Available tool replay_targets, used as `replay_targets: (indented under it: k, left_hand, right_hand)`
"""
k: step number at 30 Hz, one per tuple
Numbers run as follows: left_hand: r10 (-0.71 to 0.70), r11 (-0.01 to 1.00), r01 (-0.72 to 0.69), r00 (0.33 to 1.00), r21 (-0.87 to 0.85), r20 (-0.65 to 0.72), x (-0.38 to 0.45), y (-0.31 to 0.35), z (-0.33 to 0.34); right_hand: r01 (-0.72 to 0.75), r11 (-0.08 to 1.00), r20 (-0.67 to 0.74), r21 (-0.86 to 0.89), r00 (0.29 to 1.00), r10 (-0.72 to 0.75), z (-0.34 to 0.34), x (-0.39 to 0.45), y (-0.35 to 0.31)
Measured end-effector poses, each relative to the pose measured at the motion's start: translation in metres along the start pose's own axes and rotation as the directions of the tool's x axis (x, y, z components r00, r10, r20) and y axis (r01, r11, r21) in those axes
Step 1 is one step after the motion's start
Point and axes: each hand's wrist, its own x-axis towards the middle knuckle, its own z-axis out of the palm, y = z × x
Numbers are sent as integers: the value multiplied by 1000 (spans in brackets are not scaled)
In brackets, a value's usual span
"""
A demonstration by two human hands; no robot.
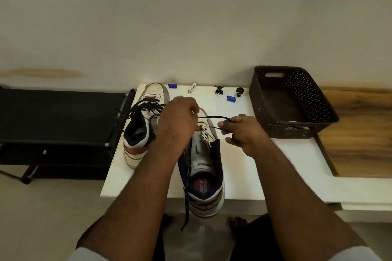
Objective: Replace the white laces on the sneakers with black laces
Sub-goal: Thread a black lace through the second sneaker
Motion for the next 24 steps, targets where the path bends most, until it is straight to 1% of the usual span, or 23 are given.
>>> replay_targets:
  k: [1,2,3,5,8,10,11,13,15,16,19,24]
  left_hand:
    - [-43,998,38,991,43,127,3,0,4]
    - [-102,991,76,962,112,253,7,-1,11]
    - [-159,979,105,930,175,332,11,-4,17]
    - [-228,963,148,895,226,383,19,-6,27]
    - [-231,961,145,885,234,404,28,-2,37]
    - [-233,962,157,897,223,376,28,-1,43]
    - [-237,965,173,901,199,364,27,-3,45]
    - [-245,969,212,902,131,356,25,-10,49]
    - [-239,970,237,903,50,357,23,-13,49]
    - [-234,969,249,905,4,354,22,-14,48]
    - [-258,950,299,915,-90,310,19,-14,50]
    - [-244,963,266,930,-47,274,17,-13,53]
  right_hand:
    - [-19,998,22,64,1000,17,1,0,0]
    - [-26,995,40,92,999,22,2,0,0]
    - [-22,995,47,100,999,17,4,0,1]
    - [0,992,29,126,1000,-4,8,2,3]
    - [37,982,2,183,999,-38,13,9,6]
    - [86,983,-9,161,996,-85,15,13,9]
    - [117,987,-19,114,993,-116,16,15,10]
    - [201,976,-30,-80,979,-204,18,19,12]
    - [281,922,-23,-268,954,-298,20,23,12]
    - [316,891,-16,-325,941,-339,20,25,12]
    - [386,821,32,-420,911,-412,22,26,12]
    - [442,717,119,-539,883,-455,25,23,10]
